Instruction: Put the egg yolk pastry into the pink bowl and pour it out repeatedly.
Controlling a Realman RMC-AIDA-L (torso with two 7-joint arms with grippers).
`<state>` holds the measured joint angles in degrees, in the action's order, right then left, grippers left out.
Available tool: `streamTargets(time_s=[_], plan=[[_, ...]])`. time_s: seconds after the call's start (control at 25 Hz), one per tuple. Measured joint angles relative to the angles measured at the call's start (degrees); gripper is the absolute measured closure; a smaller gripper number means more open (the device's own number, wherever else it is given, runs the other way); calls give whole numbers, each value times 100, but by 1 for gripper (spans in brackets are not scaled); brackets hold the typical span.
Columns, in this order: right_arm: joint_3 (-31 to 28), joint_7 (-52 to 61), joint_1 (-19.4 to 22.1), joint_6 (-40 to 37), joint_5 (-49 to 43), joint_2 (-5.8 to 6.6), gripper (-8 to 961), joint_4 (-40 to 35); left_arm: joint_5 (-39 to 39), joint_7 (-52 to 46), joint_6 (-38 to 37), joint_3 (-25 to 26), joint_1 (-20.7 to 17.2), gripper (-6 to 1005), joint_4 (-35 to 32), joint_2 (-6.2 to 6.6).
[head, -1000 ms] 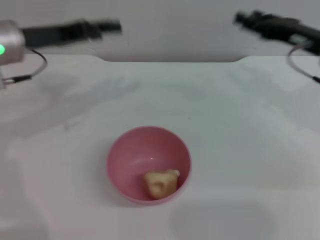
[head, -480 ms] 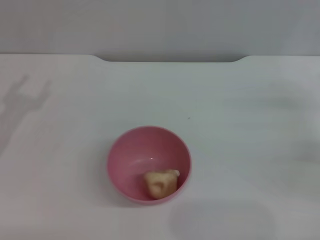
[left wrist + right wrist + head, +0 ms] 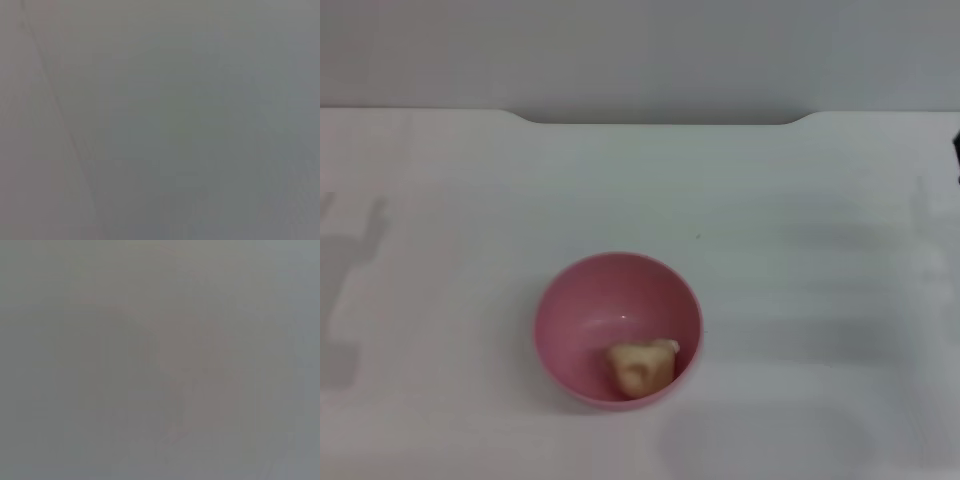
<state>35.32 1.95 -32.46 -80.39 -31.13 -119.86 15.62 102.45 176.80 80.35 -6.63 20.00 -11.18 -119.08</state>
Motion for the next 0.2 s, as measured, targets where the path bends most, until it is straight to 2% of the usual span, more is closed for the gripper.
streamTargets(time_s=[0.2], plan=[[-736,-339,14,-244,-601,-2,418,270,-19,-269,-73,97,-86,274,220,-1]])
